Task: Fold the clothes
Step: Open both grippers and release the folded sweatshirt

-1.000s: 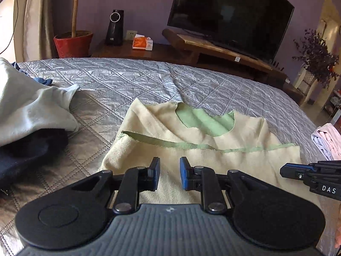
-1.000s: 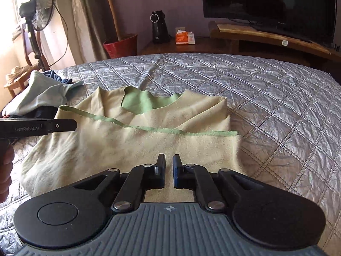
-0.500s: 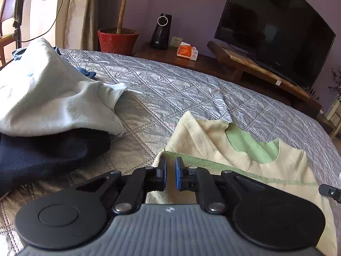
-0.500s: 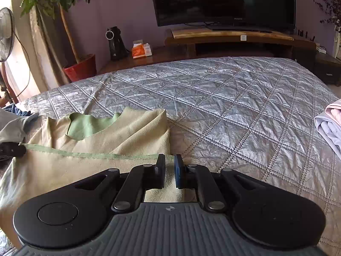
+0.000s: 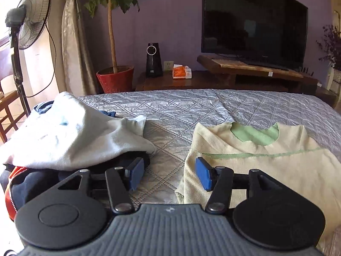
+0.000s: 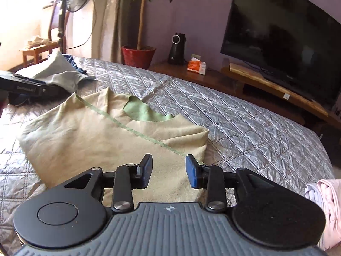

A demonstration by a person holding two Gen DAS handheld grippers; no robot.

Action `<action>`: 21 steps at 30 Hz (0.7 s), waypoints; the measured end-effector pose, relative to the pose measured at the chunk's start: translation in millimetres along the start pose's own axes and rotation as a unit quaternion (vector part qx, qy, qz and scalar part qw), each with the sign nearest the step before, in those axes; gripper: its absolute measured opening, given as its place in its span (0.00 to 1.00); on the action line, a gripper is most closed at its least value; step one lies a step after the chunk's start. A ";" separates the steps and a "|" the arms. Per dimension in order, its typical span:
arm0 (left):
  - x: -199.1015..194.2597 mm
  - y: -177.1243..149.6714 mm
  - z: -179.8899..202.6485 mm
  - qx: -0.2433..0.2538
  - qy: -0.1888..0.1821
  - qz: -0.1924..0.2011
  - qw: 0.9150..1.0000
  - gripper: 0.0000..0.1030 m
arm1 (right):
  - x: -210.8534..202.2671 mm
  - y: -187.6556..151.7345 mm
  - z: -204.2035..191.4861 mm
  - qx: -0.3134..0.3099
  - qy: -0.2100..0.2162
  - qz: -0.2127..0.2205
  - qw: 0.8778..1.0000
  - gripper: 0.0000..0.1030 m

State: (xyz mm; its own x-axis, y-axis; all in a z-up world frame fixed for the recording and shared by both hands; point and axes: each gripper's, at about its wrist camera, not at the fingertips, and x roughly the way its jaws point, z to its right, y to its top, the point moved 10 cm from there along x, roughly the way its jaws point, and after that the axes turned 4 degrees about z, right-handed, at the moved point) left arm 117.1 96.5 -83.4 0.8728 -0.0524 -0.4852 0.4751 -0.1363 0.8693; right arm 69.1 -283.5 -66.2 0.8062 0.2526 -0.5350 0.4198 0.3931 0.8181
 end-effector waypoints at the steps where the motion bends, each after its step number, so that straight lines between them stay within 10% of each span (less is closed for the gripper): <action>1: -9.5 -2.5 3.6 0.029 -0.006 0.004 1.000 0.54 | -9.3 -2.3 -4.5 -0.028 0.010 -0.001 1.000 0.49; 6: -48.8 -27.4 31.7 0.174 -0.062 0.014 0.983 0.59 | -42.3 -25.4 -15.3 -0.109 0.058 -0.034 0.992 0.52; 11: -70.2 -58.9 60.2 0.307 -0.103 0.025 0.946 0.63 | -57.5 -47.5 -31.9 -0.169 0.095 -0.059 0.979 0.61; 21: -62.1 -90.0 63.8 0.432 -0.134 0.025 0.891 0.64 | -40.2 -76.4 -65.9 -0.288 0.125 -0.082 0.946 0.63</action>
State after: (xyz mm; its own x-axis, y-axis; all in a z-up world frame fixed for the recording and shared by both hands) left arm 13.0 48.9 -137.5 0.7771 -0.2988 -0.5539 0.0716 -0.8324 0.5495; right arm -22.8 -265.4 -121.1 0.5966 0.3192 -0.7363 0.1762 0.8430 0.5082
